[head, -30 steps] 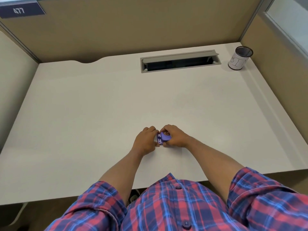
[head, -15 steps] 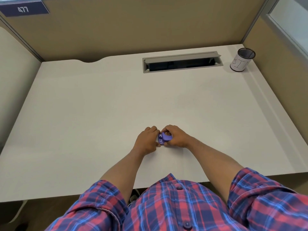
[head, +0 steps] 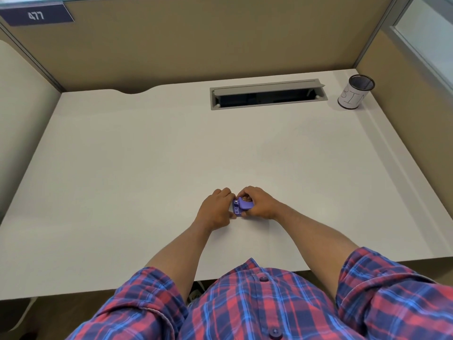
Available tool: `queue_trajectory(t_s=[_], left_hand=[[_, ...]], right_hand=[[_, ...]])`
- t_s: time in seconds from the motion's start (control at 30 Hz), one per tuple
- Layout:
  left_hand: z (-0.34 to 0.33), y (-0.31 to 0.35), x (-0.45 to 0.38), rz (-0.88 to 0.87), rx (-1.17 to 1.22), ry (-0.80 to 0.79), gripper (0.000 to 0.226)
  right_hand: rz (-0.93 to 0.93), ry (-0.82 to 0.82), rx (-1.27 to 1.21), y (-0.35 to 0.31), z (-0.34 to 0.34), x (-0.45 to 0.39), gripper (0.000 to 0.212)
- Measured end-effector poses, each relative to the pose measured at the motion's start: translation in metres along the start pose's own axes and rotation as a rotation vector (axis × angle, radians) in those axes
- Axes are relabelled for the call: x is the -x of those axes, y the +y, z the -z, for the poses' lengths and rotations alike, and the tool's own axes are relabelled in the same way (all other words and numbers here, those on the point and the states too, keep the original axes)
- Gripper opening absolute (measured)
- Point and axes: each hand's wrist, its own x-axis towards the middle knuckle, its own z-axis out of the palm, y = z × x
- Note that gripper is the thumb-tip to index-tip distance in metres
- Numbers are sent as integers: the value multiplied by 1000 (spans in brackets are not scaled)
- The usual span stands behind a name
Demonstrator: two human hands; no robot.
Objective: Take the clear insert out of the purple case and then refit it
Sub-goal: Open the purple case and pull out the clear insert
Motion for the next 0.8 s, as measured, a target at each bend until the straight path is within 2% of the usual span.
queue_trajectory(t_s=[0.13,0.23,0.33,0.53,0.6,0.7,0.8], left_hand=[[-3,-2,-1,6,23,12,47],[-5,-3,0,60,157,3,52],[1,1,0,195,502,-46,52],[18,5,0,523,1381,-201,39],[17,5,3,592,1614,-208,48],[13,10,2,609,1812,-224,66],[15,14,-3,650,1859,-154,57]], right_hand=[[11,2,7,0,-1,0,45],[2,12,-28,0,0,0,44],[-6,29,-80,-4,3,0,43],[17,64,-150,-16,12,-3,40],[34,77,-164,-20,15,-5,40],[75,64,-128,-27,18,-8,39],[115,49,-78,-36,20,-10,42]])
